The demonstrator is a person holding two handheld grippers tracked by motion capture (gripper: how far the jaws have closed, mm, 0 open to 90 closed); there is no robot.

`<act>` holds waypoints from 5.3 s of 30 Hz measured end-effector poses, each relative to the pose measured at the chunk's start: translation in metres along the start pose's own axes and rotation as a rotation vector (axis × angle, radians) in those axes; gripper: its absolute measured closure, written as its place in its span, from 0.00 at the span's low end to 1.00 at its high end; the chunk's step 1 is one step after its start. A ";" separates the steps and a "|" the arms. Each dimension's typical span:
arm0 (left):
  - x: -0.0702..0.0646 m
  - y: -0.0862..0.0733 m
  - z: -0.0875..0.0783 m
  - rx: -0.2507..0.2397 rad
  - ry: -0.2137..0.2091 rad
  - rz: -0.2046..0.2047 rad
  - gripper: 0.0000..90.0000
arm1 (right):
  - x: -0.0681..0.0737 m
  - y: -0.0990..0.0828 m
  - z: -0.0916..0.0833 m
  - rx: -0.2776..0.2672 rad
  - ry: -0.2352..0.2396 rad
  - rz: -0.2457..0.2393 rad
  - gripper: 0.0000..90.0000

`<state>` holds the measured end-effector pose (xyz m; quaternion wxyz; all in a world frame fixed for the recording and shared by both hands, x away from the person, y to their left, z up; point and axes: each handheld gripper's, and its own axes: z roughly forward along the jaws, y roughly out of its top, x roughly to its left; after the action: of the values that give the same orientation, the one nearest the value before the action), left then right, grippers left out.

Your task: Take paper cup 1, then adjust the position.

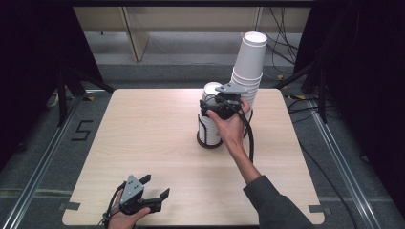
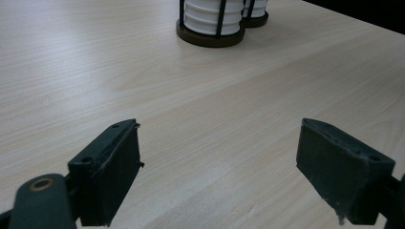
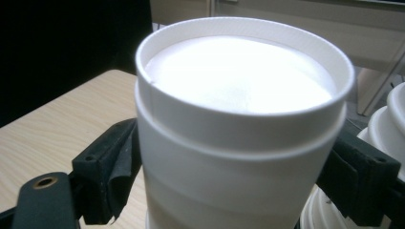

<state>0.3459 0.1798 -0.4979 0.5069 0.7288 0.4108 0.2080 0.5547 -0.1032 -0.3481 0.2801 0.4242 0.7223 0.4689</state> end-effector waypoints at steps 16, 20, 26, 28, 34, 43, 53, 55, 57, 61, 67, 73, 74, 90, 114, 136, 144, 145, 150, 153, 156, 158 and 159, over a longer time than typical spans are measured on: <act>0.000 0.000 0.000 0.001 -0.001 0.002 0.16 | 0.000 0.016 -0.007 -0.043 0.004 0.061 0.20; 0.000 0.000 0.000 0.002 -0.002 0.005 0.16 | 0.003 0.033 -0.017 -0.090 -0.006 0.056 0.21; 0.000 0.001 -0.001 0.008 0.003 0.007 0.16 | 0.006 0.047 -0.030 -0.137 -0.002 0.053 0.21; 0.000 0.001 -0.001 0.006 0.003 0.006 0.16 | 0.008 0.054 -0.040 -0.166 -0.007 0.053 0.21; -0.001 0.001 0.000 0.001 -0.003 0.006 0.16 | 0.010 0.068 -0.065 -0.223 0.032 0.035 0.21; -0.001 0.000 0.001 0.008 0.000 0.001 0.16 | 0.018 0.059 -0.099 -0.199 0.136 -0.033 0.21; -0.001 -0.001 0.002 0.005 -0.012 0.003 0.16 | 0.032 0.015 -0.117 -0.150 0.252 -0.082 0.21; -0.002 -0.001 0.002 0.004 -0.013 0.004 0.16 | 0.034 0.000 -0.114 -0.124 0.273 -0.085 0.21; -0.001 -0.001 0.002 0.004 -0.013 0.004 0.16 | 0.035 -0.006 -0.113 -0.107 0.276 -0.083 0.21; -0.001 -0.001 0.002 0.006 -0.009 0.000 0.16 | 0.035 -0.029 -0.104 -0.067 0.303 -0.078 0.21; -0.001 -0.001 0.002 0.006 -0.010 0.000 0.16 | 0.035 -0.049 -0.097 -0.043 0.328 -0.057 0.21; -0.001 0.000 0.001 0.012 -0.005 0.007 0.16 | 0.037 -0.064 -0.089 -0.003 0.365 -0.045 0.21; -0.001 0.000 0.001 0.011 -0.007 0.006 0.16 | 0.038 -0.067 -0.087 -0.006 0.379 -0.036 0.21; -0.009 0.006 -0.002 -0.118 -0.042 -0.002 0.16 | 0.050 -0.086 -0.081 0.026 0.433 -0.055 0.21; -0.032 0.011 0.022 -0.192 -0.158 0.067 0.16 | 0.096 -0.106 -0.067 0.060 0.564 -0.111 0.21; -0.033 0.012 0.028 -0.203 -0.164 0.067 0.01 | 0.120 -0.106 -0.072 0.039 0.665 -0.083 0.22; -0.034 0.011 0.027 -0.217 -0.162 0.079 0.02 | 0.123 -0.106 -0.074 0.040 0.685 -0.076 0.22; -0.035 0.011 0.026 -0.215 -0.155 0.087 0.03 | 0.122 -0.106 -0.075 0.042 0.682 -0.077 0.21; -0.033 0.012 0.025 -0.213 -0.158 0.105 0.05 | 0.122 -0.105 -0.075 0.052 0.681 -0.077 0.20; -0.033 0.012 0.026 -0.239 -0.173 0.101 0.06 | 0.122 -0.102 -0.076 0.048 0.677 -0.107 0.17; -0.033 0.013 0.024 -0.214 -0.164 0.121 0.07 | 0.120 -0.099 -0.077 0.049 0.677 -0.104 0.17; -0.034 0.013 0.024 -0.216 -0.164 0.139 0.07 | 0.116 -0.095 -0.079 0.065 0.695 -0.099 0.17; -0.036 0.013 0.024 -0.197 -0.162 0.168 0.07 | 0.112 -0.091 -0.083 0.070 0.694 -0.106 0.17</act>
<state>0.3479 0.1355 -0.4912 0.5883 0.7217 0.2836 0.2294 0.4024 -0.0594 -0.3988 0.0272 0.2107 0.8111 0.5449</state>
